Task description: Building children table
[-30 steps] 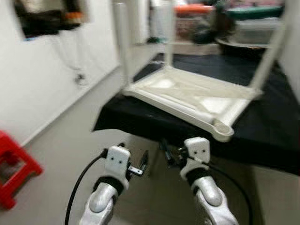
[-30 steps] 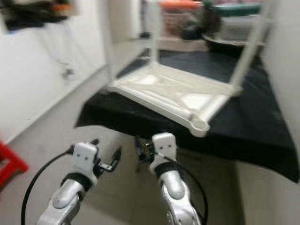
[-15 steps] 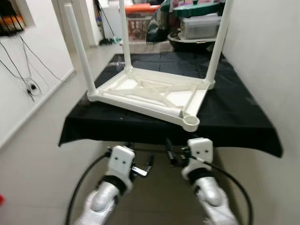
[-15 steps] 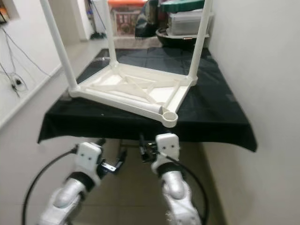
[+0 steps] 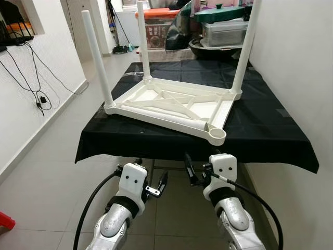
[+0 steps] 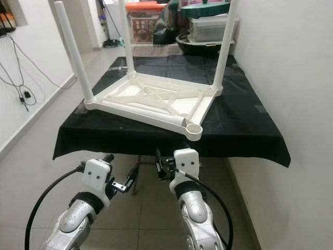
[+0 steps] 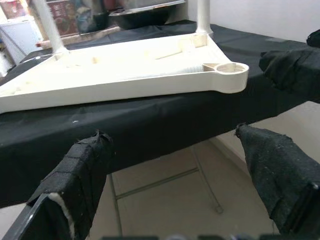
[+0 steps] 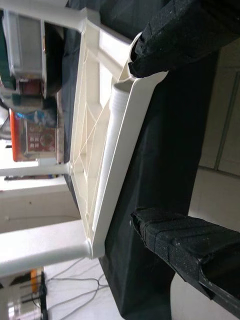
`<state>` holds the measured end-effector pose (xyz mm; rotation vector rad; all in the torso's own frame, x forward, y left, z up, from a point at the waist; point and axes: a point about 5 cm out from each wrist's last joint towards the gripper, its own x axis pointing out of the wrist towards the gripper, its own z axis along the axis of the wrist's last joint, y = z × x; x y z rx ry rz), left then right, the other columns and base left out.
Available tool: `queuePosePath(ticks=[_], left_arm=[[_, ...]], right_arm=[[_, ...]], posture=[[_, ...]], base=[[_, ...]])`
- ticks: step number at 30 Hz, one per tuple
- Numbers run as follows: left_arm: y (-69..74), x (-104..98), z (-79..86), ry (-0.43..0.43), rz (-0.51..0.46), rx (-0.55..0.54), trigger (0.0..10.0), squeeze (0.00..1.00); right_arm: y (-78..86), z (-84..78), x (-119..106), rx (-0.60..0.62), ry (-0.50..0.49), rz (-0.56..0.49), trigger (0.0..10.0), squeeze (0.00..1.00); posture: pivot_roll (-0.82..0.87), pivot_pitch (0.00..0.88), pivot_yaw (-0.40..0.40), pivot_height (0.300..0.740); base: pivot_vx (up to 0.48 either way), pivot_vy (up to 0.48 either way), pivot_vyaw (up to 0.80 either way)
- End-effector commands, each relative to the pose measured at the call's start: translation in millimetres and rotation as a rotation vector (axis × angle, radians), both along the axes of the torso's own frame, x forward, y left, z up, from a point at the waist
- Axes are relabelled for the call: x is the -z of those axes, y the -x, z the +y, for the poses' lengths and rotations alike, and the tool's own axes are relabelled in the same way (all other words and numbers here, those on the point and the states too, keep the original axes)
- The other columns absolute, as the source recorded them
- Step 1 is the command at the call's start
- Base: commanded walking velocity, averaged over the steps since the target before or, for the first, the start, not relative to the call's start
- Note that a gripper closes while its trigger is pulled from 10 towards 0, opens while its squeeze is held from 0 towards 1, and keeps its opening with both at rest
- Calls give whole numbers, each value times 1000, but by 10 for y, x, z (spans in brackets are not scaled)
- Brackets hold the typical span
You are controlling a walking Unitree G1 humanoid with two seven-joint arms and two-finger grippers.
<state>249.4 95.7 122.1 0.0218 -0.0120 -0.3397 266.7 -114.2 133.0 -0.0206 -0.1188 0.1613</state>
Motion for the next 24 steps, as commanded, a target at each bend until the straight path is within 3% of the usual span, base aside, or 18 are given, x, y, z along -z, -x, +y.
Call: queuePosePath(ticks=[1, 6, 24], left_arm=[[-2, 1, 32, -13, -8, -12, 10000, 0], [-4, 13, 32, -13, -6, -16, 10000, 0], [-17, 28, 55, -6, 2, -28, 10000, 0]], right_arm=[[11, 8, 24, 5, -9, 7, 10000, 0], [15, 2, 35, 10, -10, 11, 10000, 0], [14, 6, 28, 20, -20, 7, 10000, 0]], posture=[[-15, 0, 37, 740], [-17, 0, 37, 740], [2, 0, 32, 740]], base=[[0, 0, -800], [0, 0, -800], [0, 0, 0]])
